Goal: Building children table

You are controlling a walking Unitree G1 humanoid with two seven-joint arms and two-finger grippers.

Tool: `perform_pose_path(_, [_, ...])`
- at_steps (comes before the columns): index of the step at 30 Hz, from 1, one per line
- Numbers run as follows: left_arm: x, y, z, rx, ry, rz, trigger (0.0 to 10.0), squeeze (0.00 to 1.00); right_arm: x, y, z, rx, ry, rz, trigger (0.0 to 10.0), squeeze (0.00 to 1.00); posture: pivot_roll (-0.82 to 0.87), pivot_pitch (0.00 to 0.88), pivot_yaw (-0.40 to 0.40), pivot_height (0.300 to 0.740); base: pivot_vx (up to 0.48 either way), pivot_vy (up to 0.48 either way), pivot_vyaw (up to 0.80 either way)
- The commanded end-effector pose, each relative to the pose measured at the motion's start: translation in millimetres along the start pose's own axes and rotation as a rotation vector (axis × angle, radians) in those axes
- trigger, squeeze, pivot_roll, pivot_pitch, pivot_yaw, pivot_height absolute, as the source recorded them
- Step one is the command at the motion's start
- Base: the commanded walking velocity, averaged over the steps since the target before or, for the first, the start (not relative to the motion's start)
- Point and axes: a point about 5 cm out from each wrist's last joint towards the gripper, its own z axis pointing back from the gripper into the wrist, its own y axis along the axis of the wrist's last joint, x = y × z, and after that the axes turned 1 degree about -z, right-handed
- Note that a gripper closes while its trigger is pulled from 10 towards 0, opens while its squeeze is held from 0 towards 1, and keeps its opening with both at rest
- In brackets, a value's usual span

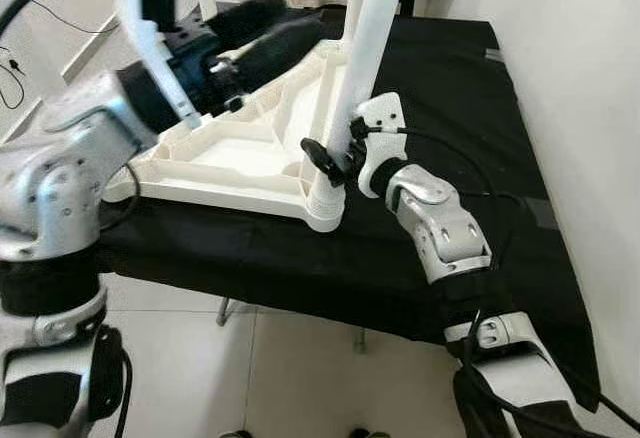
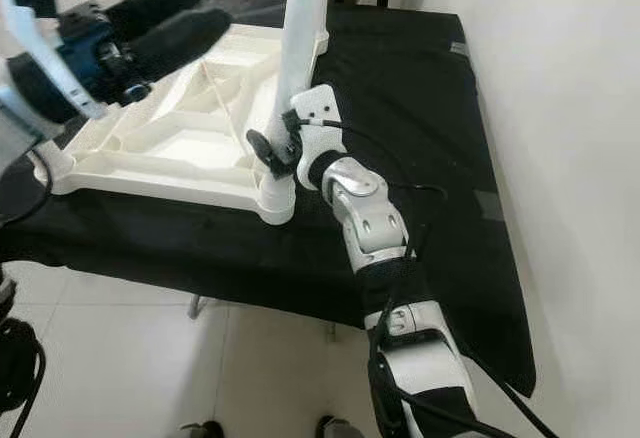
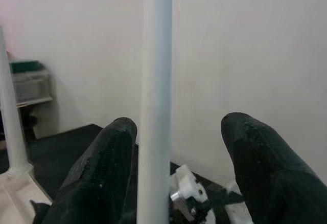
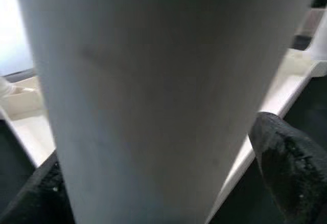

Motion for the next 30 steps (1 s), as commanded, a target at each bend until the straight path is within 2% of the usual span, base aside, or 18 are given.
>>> perform_pose_path(1, [5.7, -6.3, 13.2, -0.049, 0.037, -0.013, 10.0, 0.0, 1.6, 2.7, -0.4, 0.0, 0.048, -0.001, 10.0, 0.0, 0.03, 0.211, -0.066, 0.74, 0.0, 0.0, 0.0])
perform_pose_path(3, [5.7, -6.3, 13.2, -0.049, 0.037, -0.013, 10.0, 0.0, 1.6, 2.7, -0.4, 0.0, 0.048, -0.001, 10.0, 0.0, 0.03, 0.211, -0.066, 0.74, 0.0, 0.0, 0.0])
perform_pose_path(4, [11.0, -27.3, 30.6, -0.129, 0.105, 0.002, 10.0, 0.0, 4.9, 4.7, 0.5, -0.001, 0.085, 0.012, 10.0, 0.0, 0.04, 0.214, -0.067, 0.74, 0.0, 0.0, 0.0])
perform_pose_path(5, [11.0, -27.3, 30.6, -0.129, 0.105, 0.002, 10.0, 0.0, 4.9, 4.7, 0.5, -0.001, 0.085, 0.012, 10.0, 0.0, 0.04, 0.214, -0.067, 0.74, 0.0, 0.0, 0.0])
perform_pose_path(7, [26.4, -61.8, 56.7, -0.23, 0.168, 0.086, 10.0, 0.0, 5.6, 6.0, 2.7, 0.028, 0.185, -0.02, 10.0, 0.0, 0.05, 0.222, -0.066, 0.74, 0.0, 0.0, 0.0])
perform_pose_path(9, [26.4, -61.8, 56.7, -0.23, 0.168, 0.086, 10.0, 0.0, 5.6, 6.0, 2.7, 0.028, 0.185, -0.02, 10.0, 0.0, 0.05, 0.222, -0.066, 0.74, 0.0, 0.0, 0.0])
perform_pose_path(10, [37.2, -79.2, 69.7, -0.278, 0.199, 0.138, 10.0, 0.0, 5.3, 7.6, 4.5, 0.056, 0.252, -0.065, 10.0, 0.0, 0.05, 0.224, -0.067, 0.74, 0.0, 0.0, 0.0])
perform_pose_path(11, [37.2, -79.2, 69.7, -0.278, 0.199, 0.138, 10.0, 0.0, 5.3, 7.6, 4.5, 0.056, 0.252, -0.065, 10.0, 0.0, 0.05, 0.224, -0.067, 0.74, 0.0, 0.0, 0.0])
perform_pose_path(13, [53.7, -103.9, 86.0, -0.341, 0.255, 0.215, 10.0, 0.0, 5.6, 10.1, 7.6, 0.097, 0.337, -0.111, 10.0, 0.0, 0.06, 0.224, -0.069, 0.74, 0.0, 0.0, 0.0])
perform_pose_path(14, [53.7, -103.9, 86.0, -0.341, 0.255, 0.215, 10.0, 0.0, 5.6, 10.1, 7.6, 0.097, 0.337, -0.111, 10.0, 0.0, 0.06, 0.224, -0.069, 0.74, 0.0, 0.0, 0.0])
perform_pose_path(16, [66.1, -125.5, 96.4, -0.402, 0.309, 0.252, 10.0, 0.0, 5.7, 10.5, 8.8, 0.117, 0.385, -0.13, 10.0, 0.0, 0.07, 0.222, -0.07, 0.74, 0.0, 0.0, 0.0])
perform_pose_path(21, [72.4, -138.8, 100.8, -0.432, 0.362, 0.273, 10.0, 0.0, 3.7, 10.2, 7.6, 0.128, 0.406, -0.136, 10.0, 0.0, 0.07, 0.221, -0.071, 0.74, 0.0, 0.0, 0.0])
perform_pose_path(22, [76.4, -148.2, 101.7, -0.444, 0.396, 0.288, 10.0, 0.0, 0.9, 8.8, 5.7, 0.131, 0.403, -0.139, 10.0, 0.0, 0.07, 0.222, -0.068, 0.74, 0.0, 0.0, 0.0])
perform_pose_path(23, [80.9, -157.2, 102.9, -0.457, 0.426, 0.306, 10.0, 0.0, -2.3, 7.0, 3.7, 0.129, 0.393, -0.136, 4.7, 0.0, 0.06, 0.223, -0.062, 0.74, 0.0, 0.0, 0.0])
perform_pose_path(24, [85.5, -164.3, 104.2, -0.473, 0.448, 0.315, 10.0, 0.0, -3.9, 5.2, 2.2, 0.125, 0.377, -0.132, 0.0, 0.0, 0.06, 0.223, -0.062, 0.74, 0.0, 0.0, 0.0])
perform_pose_path(27, [90.4, -170.0, 104.6, -0.485, 0.46, 0.326, 10.0, 0.0, -4.5, 3.1, 0.8, 0.116, 0.343, -0.116, 0.0, 0.0, 0.06, 0.226, -0.061, 0.74, 0.0, 0.0, 0.0])
perform_pose_path(29, [105.6, -181.4, 100.3, -0.499, 0.48, 0.33, 10.0, 0.0, 1.8, -2.8, 1.7, 0.044, 0.199, 0.08, 0.0, 0.0, 0.05, 0.232, -0.057, 0.74, 0.0, 0.0, 0.0])
perform_pose_path(30, [105.6, -181.4, 100.3, -0.499, 0.48, 0.33, 10.0, 0.0, 1.8, -2.8, 1.7, 0.044, 0.199, 0.08, 0.0, 0.0, 0.05, 0.232, -0.057, 0.74, 0.0, 0.0, 0.0])
